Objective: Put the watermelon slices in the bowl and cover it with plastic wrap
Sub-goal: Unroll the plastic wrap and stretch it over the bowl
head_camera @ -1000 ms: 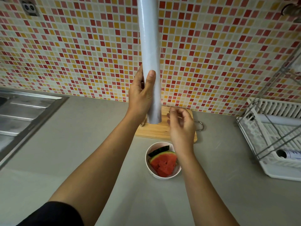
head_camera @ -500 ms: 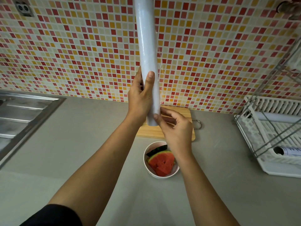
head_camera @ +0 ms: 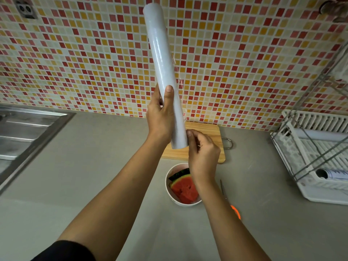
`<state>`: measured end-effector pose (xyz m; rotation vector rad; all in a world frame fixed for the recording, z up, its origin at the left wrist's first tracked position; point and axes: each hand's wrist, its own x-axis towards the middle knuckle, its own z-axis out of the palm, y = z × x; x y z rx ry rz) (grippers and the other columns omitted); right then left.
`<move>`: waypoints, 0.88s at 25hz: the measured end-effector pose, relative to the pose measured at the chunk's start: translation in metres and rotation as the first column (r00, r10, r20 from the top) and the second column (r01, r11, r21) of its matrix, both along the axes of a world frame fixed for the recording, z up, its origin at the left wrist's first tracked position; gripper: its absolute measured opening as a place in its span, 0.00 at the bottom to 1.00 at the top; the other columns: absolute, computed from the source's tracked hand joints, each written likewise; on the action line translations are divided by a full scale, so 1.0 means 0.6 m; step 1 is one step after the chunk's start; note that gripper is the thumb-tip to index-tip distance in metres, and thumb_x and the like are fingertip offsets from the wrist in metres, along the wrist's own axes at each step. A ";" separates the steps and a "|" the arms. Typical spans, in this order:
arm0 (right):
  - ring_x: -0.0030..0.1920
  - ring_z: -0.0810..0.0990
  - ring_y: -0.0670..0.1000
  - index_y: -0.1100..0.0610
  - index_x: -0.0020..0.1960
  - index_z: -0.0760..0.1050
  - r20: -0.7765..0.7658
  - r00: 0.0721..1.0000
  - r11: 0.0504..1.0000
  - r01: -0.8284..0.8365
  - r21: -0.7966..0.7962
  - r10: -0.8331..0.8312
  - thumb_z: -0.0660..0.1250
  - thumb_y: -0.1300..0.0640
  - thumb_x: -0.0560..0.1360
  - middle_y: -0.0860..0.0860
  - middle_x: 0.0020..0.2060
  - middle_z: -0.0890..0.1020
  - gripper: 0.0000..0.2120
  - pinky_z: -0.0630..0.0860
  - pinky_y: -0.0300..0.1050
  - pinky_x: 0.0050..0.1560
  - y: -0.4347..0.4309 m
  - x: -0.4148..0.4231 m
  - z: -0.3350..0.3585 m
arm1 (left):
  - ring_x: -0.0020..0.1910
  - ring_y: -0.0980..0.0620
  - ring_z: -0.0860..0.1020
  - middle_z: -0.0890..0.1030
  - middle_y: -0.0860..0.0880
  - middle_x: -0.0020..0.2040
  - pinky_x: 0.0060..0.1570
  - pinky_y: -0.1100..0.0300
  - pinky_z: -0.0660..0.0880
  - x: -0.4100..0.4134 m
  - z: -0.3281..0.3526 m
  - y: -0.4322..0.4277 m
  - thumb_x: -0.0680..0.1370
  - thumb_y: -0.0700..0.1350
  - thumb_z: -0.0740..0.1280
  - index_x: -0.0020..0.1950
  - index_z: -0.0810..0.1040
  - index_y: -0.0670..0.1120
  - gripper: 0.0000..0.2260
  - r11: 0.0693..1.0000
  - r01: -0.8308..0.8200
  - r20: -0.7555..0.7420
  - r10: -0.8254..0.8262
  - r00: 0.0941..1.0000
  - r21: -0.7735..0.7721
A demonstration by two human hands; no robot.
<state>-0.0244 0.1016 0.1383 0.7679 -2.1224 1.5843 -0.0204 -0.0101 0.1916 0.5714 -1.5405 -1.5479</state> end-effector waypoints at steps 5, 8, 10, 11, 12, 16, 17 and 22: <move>0.50 0.80 0.37 0.53 0.61 0.77 0.285 0.919 0.961 -0.243 -0.133 0.272 0.63 0.41 0.72 0.40 0.51 0.81 0.23 0.76 0.31 0.47 0.004 0.005 0.002 | 0.40 0.58 0.80 0.78 0.54 0.42 0.40 0.59 0.79 0.001 0.004 -0.005 0.78 0.60 0.60 0.53 0.73 0.58 0.10 0.999 0.037 -0.025 -0.036 0.999 0.032; 0.39 0.78 0.33 0.56 0.59 0.78 0.232 0.941 0.962 -0.207 -0.178 0.245 0.66 0.47 0.73 0.34 0.43 0.80 0.19 0.70 0.26 0.37 -0.006 0.007 0.005 | 0.44 0.52 0.81 0.79 0.50 0.45 0.43 0.54 0.81 0.000 0.006 0.000 0.78 0.60 0.60 0.54 0.74 0.56 0.11 0.995 0.073 -0.059 -0.070 0.996 0.062; 0.28 0.73 0.37 0.61 0.52 0.82 0.197 0.961 0.968 -0.153 -0.200 0.192 0.65 0.51 0.75 0.34 0.26 0.75 0.15 0.63 0.27 0.30 -0.012 0.008 0.007 | 0.45 0.50 0.81 0.79 0.49 0.45 0.43 0.53 0.81 -0.001 0.008 0.002 0.78 0.58 0.60 0.55 0.75 0.55 0.11 0.991 0.077 -0.094 -0.067 0.993 0.107; 0.26 0.71 0.39 0.62 0.50 0.82 0.185 0.968 0.971 -0.131 -0.200 0.168 0.65 0.52 0.75 0.36 0.22 0.72 0.15 0.61 0.28 0.28 -0.014 0.009 0.008 | 0.44 0.50 0.80 0.79 0.49 0.45 0.43 0.53 0.81 -0.001 0.009 0.001 0.79 0.58 0.60 0.56 0.74 0.55 0.11 0.989 0.068 -0.100 -0.056 0.993 0.129; 0.26 0.70 0.40 0.63 0.49 0.82 0.175 0.973 0.975 -0.116 -0.192 0.150 0.64 0.52 0.75 0.38 0.22 0.71 0.15 0.61 0.28 0.28 -0.016 0.009 0.008 | 0.44 0.50 0.80 0.79 0.50 0.45 0.43 0.54 0.81 -0.001 0.010 0.000 0.79 0.58 0.60 0.56 0.74 0.55 0.11 0.988 0.055 -0.097 -0.042 0.994 0.142; 0.29 0.73 0.42 0.60 0.48 0.83 0.180 0.977 0.988 -0.097 -0.121 0.118 0.62 0.50 0.76 0.44 0.29 0.78 0.16 0.66 0.34 0.30 -0.015 0.005 0.008 | 0.40 0.53 0.79 0.78 0.49 0.43 0.36 0.61 0.77 0.003 0.002 -0.002 0.79 0.58 0.59 0.59 0.74 0.50 0.15 0.995 0.053 -0.051 -0.049 0.997 0.087; 0.31 0.76 0.44 0.58 0.48 0.82 0.199 0.972 0.989 -0.102 -0.108 0.122 0.61 0.48 0.76 0.46 0.31 0.80 0.16 0.70 0.40 0.31 -0.012 0.005 0.008 | 0.40 0.54 0.79 0.78 0.49 0.44 0.37 0.61 0.77 0.005 -0.001 -0.003 0.79 0.58 0.59 0.59 0.74 0.49 0.16 0.996 0.057 -0.039 -0.054 0.998 0.073; 0.44 0.81 0.40 0.57 0.53 0.81 0.252 0.944 0.973 -0.180 -0.146 0.212 0.67 0.47 0.72 0.45 0.43 0.84 0.17 0.78 0.35 0.41 -0.008 0.007 0.009 | 0.44 0.50 0.80 0.78 0.45 0.48 0.43 0.54 0.81 0.011 -0.009 -0.011 0.79 0.58 0.60 0.59 0.73 0.51 0.15 0.988 0.063 -0.050 -0.057 0.997 0.142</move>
